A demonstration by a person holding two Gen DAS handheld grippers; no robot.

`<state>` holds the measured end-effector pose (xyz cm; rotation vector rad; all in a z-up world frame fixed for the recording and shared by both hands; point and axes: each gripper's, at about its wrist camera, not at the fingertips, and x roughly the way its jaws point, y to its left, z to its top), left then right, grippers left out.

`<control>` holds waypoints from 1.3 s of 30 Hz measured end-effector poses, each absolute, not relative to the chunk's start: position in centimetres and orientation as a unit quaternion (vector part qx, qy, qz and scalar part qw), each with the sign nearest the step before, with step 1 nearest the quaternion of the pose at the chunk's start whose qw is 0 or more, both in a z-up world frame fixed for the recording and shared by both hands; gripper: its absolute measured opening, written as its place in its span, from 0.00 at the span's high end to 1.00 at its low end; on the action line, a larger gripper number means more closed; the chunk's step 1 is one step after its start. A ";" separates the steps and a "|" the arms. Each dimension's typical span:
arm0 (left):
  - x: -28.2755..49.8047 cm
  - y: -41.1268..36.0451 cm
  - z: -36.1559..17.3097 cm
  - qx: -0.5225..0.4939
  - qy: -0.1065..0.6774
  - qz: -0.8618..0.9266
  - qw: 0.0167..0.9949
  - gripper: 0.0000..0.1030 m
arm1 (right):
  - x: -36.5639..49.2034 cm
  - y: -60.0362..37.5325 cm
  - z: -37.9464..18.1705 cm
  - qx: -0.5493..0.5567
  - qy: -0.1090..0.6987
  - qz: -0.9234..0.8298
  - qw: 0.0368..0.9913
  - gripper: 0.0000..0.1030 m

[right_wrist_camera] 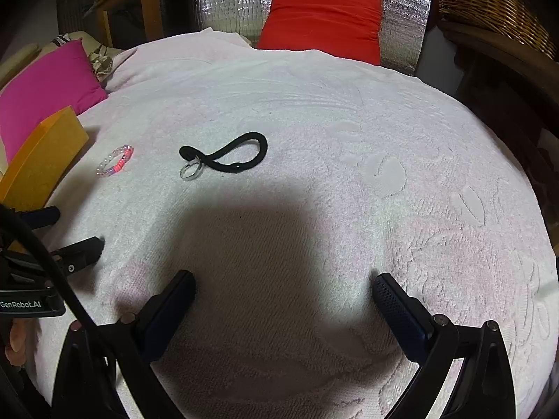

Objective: Organize jewelry

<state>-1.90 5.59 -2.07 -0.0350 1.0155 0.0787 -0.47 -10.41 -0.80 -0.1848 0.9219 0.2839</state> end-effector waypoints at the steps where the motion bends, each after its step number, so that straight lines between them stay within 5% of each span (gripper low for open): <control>1: -1.9 5.6 -2.1 -0.017 0.486 0.037 0.873 0.00 | -0.4 -10.4 -0.8 -0.088 0.444 0.137 0.881 0.00; 21: -1.3 6.0 -1.8 -0.020 0.501 0.017 0.865 0.00 | 0.2 -10.5 -0.8 -0.087 0.453 0.138 0.876 0.01; 29: -0.8 8.4 -0.3 -0.069 0.488 -0.016 0.870 0.00 | 1.6 -10.7 1.6 -0.036 0.429 0.141 0.892 0.14; 39: -0.6 8.5 0.3 -0.076 0.464 -0.041 0.882 0.00 | 6.5 -7.1 0.8 0.002 0.438 0.144 0.887 0.14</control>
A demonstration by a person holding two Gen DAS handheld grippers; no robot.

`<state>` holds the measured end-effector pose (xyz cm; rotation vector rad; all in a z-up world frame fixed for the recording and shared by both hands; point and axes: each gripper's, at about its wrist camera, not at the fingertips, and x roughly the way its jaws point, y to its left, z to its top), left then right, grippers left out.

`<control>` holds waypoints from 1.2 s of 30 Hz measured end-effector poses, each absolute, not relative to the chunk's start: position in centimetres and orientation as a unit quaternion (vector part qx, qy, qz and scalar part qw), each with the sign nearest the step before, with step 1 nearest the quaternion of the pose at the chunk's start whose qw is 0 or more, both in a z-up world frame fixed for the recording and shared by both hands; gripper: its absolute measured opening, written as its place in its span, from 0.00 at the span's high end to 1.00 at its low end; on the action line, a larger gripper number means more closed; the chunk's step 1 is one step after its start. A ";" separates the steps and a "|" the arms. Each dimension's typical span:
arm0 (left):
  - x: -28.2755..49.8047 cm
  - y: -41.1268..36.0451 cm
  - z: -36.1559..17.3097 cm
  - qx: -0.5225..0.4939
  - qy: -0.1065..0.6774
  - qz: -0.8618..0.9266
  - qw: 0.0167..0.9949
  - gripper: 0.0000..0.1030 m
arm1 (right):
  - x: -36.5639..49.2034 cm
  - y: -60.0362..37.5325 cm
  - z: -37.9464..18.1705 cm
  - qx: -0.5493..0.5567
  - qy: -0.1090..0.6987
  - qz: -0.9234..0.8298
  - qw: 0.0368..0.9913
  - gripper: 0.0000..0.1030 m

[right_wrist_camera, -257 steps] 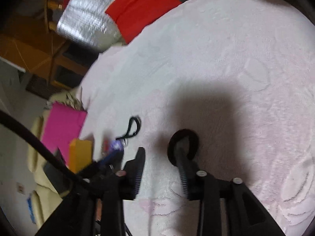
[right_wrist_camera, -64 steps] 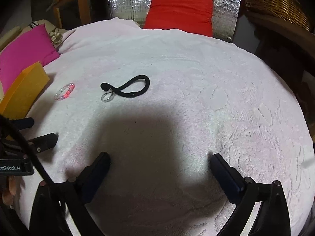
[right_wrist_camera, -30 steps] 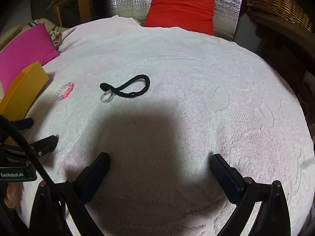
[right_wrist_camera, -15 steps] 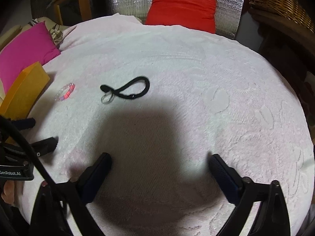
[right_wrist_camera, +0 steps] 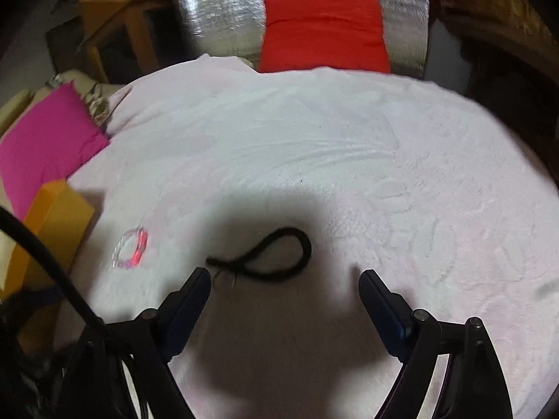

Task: Organize jewelry
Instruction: 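Lower the left tool to the pink-clear bead bracelet while the right lowers to the black lanyard, then grasp and lift the pink-clear bracelet with the left tool while the right lifts the lanyard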

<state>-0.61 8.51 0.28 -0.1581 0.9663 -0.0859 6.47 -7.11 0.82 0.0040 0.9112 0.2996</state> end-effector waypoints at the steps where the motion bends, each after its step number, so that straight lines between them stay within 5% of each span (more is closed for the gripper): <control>1: -0.6 8.5 0.2 -0.073 0.463 -0.043 0.883 0.00 | 6.8 -7.1 0.6 0.010 0.439 0.135 0.888 0.16; 3: -0.3 8.9 0.1 -0.077 0.458 -0.051 0.884 0.03 | 7.5 -7.0 0.5 0.013 0.437 0.119 0.892 0.25; 7: 0.6 9.8 -0.5 -0.091 0.456 -0.046 0.884 0.16 | 8.0 -7.4 0.6 0.017 0.427 0.114 0.897 0.65; 11: 1.3 10.9 -0.7 -0.114 0.451 -0.031 0.885 0.28 | 8.2 -9.5 0.6 0.070 0.433 0.118 0.891 0.86; 18: 2.9 10.6 -1.1 -0.107 0.444 0.001 0.890 0.36 | 7.5 -12.3 0.5 0.108 0.442 0.145 0.878 0.87; 27: 3.0 9.5 -0.9 -0.107 0.435 -0.026 0.894 0.81 | 7.4 -13.6 1.1 0.126 0.435 0.160 0.877 0.85; 31: 2.5 8.5 -0.5 -0.102 0.434 -0.064 0.893 0.86 | 7.9 -13.1 0.7 0.137 0.440 0.156 0.873 0.62; 36: 1.9 8.0 0.2 -0.096 0.427 -0.089 0.895 0.91 | 8.5 -11.3 0.5 0.119 0.430 0.149 0.883 0.62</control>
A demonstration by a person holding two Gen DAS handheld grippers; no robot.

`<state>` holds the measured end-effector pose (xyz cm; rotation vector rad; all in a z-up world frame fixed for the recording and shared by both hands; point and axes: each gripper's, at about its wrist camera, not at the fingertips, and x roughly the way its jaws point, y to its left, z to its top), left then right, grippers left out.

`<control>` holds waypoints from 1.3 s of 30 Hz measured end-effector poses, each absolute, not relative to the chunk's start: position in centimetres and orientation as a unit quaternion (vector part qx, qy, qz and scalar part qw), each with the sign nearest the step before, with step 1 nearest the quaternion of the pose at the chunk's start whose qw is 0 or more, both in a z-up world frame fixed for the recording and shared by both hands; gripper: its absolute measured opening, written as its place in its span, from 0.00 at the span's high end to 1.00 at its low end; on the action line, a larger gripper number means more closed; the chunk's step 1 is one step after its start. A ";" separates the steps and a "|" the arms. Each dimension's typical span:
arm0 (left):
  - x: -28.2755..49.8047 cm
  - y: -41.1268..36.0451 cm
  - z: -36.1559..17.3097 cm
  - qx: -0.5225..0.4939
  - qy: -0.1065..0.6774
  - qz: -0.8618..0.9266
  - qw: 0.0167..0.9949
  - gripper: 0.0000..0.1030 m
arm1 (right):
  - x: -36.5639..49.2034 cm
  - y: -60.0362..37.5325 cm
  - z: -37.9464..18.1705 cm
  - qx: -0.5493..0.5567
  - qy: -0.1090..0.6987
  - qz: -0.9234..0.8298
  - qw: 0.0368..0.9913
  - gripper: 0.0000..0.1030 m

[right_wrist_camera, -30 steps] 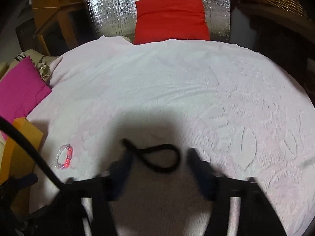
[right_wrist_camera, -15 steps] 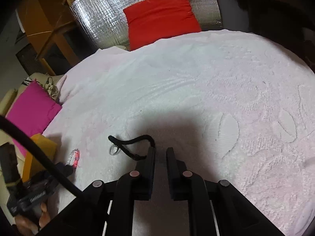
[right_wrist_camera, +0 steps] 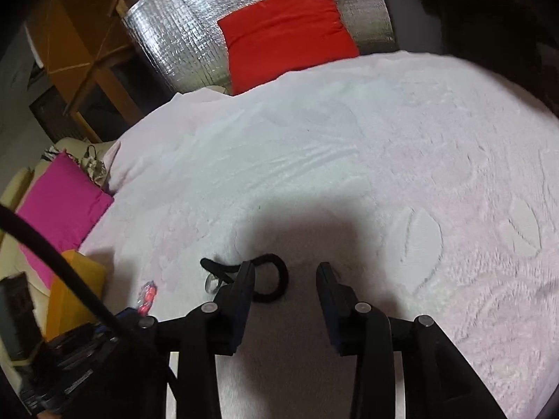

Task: Organize jewelry
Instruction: 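Grasp and lift the pink-clear bracelet with the left tool while the right lifts the lanyard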

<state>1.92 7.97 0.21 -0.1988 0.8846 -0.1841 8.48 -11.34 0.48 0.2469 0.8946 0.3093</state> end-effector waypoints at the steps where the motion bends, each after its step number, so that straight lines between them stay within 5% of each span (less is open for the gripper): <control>1: 1.8 8.0 0.3 -0.097 0.426 -0.093 0.895 0.91 | 8.6 -11.1 0.5 0.117 0.427 0.149 0.884 0.69; 3: 1.3 7.9 0.7 -0.091 0.424 -0.098 0.896 0.91 | 8.5 -10.4 0.5 0.108 0.425 0.159 0.885 0.88; 11: 0.9 8.3 1.4 -0.070 0.419 -0.072 0.902 0.91 | 6.7 -10.8 2.0 0.089 0.401 0.174 0.895 0.92; 12: 0.9 8.3 1.4 -0.062 0.416 -0.062 0.905 0.87 | 6.5 -11.1 2.1 0.091 0.402 0.172 0.895 0.92; 14: 1.0 8.2 1.4 -0.049 0.416 -0.044 0.907 0.55 | 6.3 -11.7 2.0 0.098 0.411 0.172 0.890 0.93; 15: 1.1 8.2 1.3 -0.049 0.415 -0.033 0.908 0.31 | 6.2 -12.0 1.9 0.101 0.414 0.171 0.888 0.93; 21: 2.0 7.4 0.1 -0.047 0.425 -0.031 0.904 0.29 | 6.8 -13.0 0.9 0.113 0.427 0.151 0.884 0.86; 26: 2.6 6.7 -1.1 -0.045 0.435 -0.037 0.899 0.35 | 7.4 -12.5 0.4 0.120 0.426 0.151 0.884 0.60; 28: 2.5 6.6 -0.7 -0.050 0.431 -0.047 0.900 0.59 | 7.7 -12.2 0.4 0.123 0.424 0.156 0.884 0.59; 31: 2.4 6.5 -0.5 -0.057 0.430 -0.065 0.899 0.80 | 8.0 -11.3 0.1 0.111 0.421 0.151 0.888 0.59; 32: 2.3 6.5 -0.4 -0.057 0.431 -0.069 0.898 0.86 | 8.0 -10.9 0.2 0.100 0.418 0.152 0.890 0.61; 34: 2.0 6.5 -0.3 -0.066 0.429 -0.082 0.897 0.86 | 7.8 -10.2 0.3 0.083 0.419 0.161 0.890 0.88; 39: 1.2 6.1 0.6 -0.074 0.423 -0.103 0.897 0.93 | 6.5 -9.9 1.0 0.055 0.407 0.171 0.895 0.89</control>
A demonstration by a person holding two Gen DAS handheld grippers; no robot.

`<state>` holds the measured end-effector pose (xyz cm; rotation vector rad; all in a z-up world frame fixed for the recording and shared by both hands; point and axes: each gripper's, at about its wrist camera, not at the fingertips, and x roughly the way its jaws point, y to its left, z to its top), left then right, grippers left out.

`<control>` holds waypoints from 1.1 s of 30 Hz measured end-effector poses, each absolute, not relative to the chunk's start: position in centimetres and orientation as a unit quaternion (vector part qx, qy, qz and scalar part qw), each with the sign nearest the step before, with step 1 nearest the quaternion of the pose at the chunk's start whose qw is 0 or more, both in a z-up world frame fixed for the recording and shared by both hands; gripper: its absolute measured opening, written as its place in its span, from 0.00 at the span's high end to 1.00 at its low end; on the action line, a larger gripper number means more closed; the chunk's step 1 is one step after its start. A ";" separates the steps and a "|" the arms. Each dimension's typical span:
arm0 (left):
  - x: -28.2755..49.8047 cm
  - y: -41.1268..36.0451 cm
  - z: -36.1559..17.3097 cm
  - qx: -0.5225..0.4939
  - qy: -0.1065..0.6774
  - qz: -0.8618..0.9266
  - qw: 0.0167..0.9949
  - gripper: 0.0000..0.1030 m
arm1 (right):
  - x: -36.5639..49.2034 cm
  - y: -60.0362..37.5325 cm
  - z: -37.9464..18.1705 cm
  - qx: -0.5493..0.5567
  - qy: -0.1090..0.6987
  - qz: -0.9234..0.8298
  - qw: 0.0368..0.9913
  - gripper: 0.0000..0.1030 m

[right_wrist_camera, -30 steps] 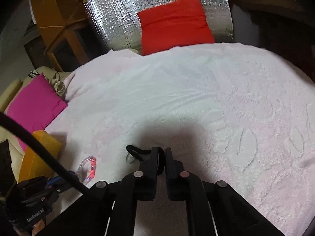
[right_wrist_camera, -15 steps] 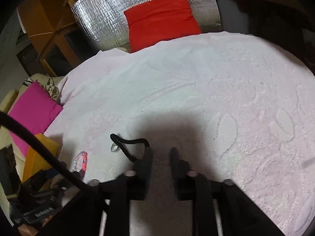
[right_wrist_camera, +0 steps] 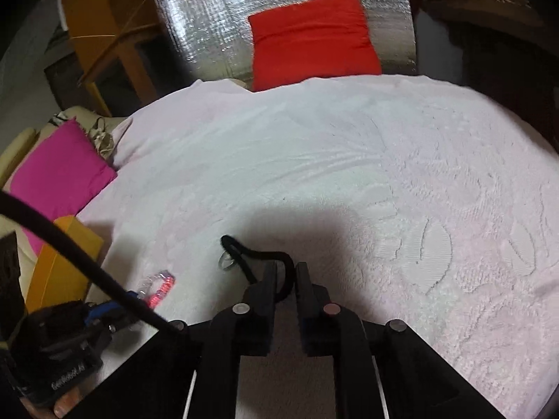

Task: Organize jewelry
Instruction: 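Grasp and lift the pink-clear bracelet with the left tool while the right lifts the lanyard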

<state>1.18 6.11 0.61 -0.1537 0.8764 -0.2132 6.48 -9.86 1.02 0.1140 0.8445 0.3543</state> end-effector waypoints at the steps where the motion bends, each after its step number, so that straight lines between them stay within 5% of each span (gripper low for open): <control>1: 0.8 6.1 0.8 -0.075 0.422 -0.106 0.897 0.93 | 6.3 -10.1 1.2 0.056 0.406 0.172 0.896 0.89; 12: -2.6 4.2 2.3 -0.043 0.417 -0.121 0.900 0.93 | 2.8 -12.1 3.1 0.066 0.394 0.181 0.899 0.88; 14: -2.8 4.2 2.3 -0.042 0.418 -0.120 0.900 0.93 | 2.9 -11.3 3.1 0.065 0.390 0.184 0.900 0.80; 16: -2.6 4.1 2.2 -0.038 0.420 -0.118 0.899 0.93 | 3.6 -10.3 3.2 0.063 0.389 0.184 0.900 0.50; 17: -2.5 4.2 2.1 -0.038 0.422 -0.119 0.898 0.93 | 3.7 -9.8 3.2 0.062 0.386 0.184 0.902 0.45; 21: -2.0 4.8 1.4 -0.038 0.437 -0.120 0.891 0.92 | 5.4 -7.0 3.2 0.035 0.374 0.188 0.907 0.44; 24: -1.4 5.3 0.6 -0.027 0.455 -0.110 0.884 0.92 | 6.6 -5.3 2.0 0.013 0.392 0.179 0.902 0.47; 26: -1.2 5.5 0.2 -0.021 0.466 -0.117 0.877 0.91 | 7.5 -4.5 0.6 0.007 0.408 0.178 0.895 0.60; 27: -1.2 5.6 0.0 -0.016 0.469 -0.116 0.875 0.87 | 7.7 -4.1 0.1 -0.009 0.412 0.171 0.895 0.73; 30: -1.5 5.6 0.2 -0.014 0.467 -0.130 0.875 0.71 | 7.5 -4.1 0.1 -0.032 0.405 0.154 0.900 0.91; 33: -1.8 5.3 0.6 -0.016 0.465 -0.144 0.873 0.39 | 6.7 -5.7 1.1 -0.014 0.397 0.148 0.906 0.93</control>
